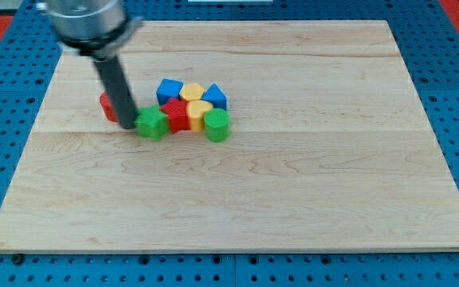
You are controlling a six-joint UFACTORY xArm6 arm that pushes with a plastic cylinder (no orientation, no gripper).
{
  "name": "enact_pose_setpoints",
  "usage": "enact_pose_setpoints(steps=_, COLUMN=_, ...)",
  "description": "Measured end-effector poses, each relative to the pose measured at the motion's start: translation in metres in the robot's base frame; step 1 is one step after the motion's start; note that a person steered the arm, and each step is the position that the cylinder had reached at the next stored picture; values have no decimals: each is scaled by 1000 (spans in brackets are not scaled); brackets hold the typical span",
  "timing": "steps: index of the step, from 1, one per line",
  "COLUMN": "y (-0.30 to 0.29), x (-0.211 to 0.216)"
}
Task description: Move the group of blocks to the center of the board
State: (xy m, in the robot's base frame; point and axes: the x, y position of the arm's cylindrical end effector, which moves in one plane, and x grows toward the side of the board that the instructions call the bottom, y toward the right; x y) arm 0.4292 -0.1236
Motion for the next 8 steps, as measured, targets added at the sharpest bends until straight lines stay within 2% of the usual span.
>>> enact_pose_setpoints(steps=1, y=-18, x=17)
enact_pose_setpoints(steps=2, y=-113, x=23)
enact_pose_setpoints(steps=3, y=-135, x=-24)
enact_pose_setpoints(steps=4, y=-55, x=-41)
enact_pose_setpoints(steps=5, y=-5, x=-26)
enact_pose_setpoints(steps=6, y=-44, x=-41)
enact_pose_setpoints(steps=7, y=-26, x=-92)
enact_pose_setpoints(steps=8, y=64, x=-83)
